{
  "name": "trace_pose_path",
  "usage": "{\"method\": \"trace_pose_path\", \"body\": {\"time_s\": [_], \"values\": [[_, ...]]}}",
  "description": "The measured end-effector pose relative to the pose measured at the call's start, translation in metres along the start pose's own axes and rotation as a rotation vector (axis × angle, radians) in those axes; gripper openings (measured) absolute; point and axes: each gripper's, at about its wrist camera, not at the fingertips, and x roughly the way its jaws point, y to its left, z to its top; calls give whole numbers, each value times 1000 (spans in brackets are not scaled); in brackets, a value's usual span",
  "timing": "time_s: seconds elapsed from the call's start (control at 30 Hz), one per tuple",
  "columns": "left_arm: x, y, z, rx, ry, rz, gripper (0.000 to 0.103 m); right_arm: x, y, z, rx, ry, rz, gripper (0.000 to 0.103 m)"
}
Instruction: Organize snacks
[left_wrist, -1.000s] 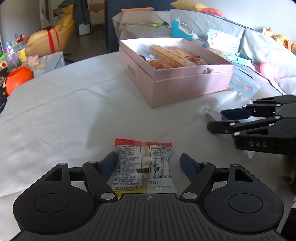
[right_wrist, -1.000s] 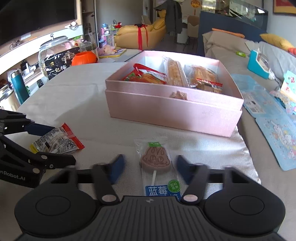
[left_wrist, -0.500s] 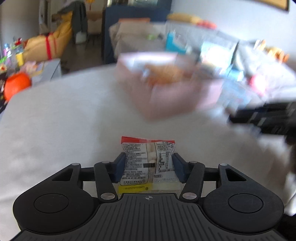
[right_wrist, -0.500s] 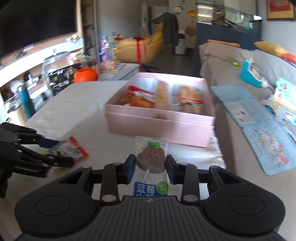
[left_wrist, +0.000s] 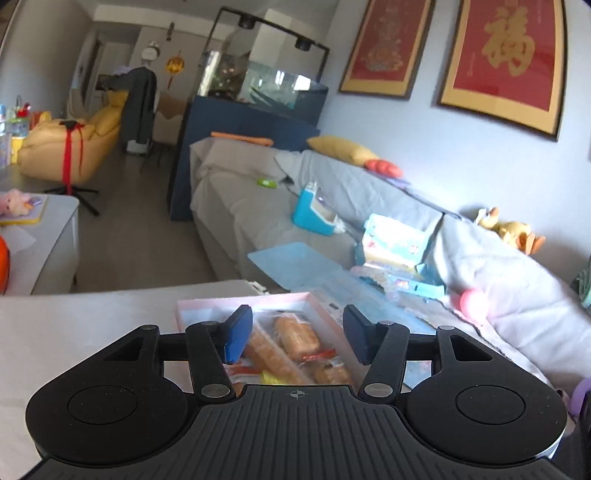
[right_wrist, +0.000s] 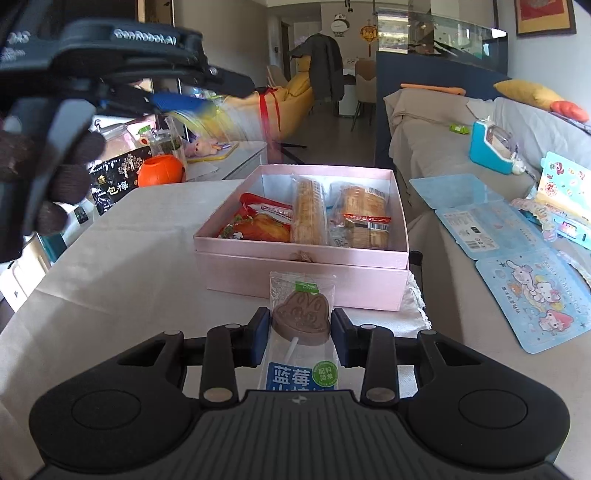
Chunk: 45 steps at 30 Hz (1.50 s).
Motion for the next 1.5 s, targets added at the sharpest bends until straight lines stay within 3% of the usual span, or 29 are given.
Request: {"method": "trace_pose_path", "body": {"time_s": [0.13,0.23,0.4,0.43,0.47,0.57,0.67,0.83,0.97,1.07,1.13,1.2,1.37,1.5], "values": [[-20,28,-34,-64,39,42,59,-3,-4,2,16,5,1,35],[-37,42,-60,-85,69,73,59,-13,-11,18,62,-37,67,35],[-36,46,-67,-119,98,93,59,-11,-9,93,54,-170,53,37],[-36,44,-67,-107,106,119,59,-2,-10,114,64,-192,37,45],[-36,41,-69,-89,113,144,59,8,-11,130,78,-193,23,61],[-41,25,-87,10,143,169,59,37,-19,154,134,-113,13,65],[-39,13,-113,76,184,209,59,41,-17,128,121,-81,16,65],[-30,6,-145,82,223,322,60,31,4,53,37,-33,-48,69],[-21,-5,-152,112,215,378,65,47,10,1,78,51,-67,70],[-17,-6,-150,81,208,379,71,66,13,-22,103,117,-82,72],[-17,-7,-151,74,202,383,73,63,19,-32,88,66,-132,80],[-13,-9,-151,78,199,400,76,66,23,-37,75,76,-185,86],[-7,-16,-151,84,200,433,78,69,19,-42,107,76,-186,99],[-6,-16,-150,81,199,432,78,70,16,-44,107,30,-196,101]]}}
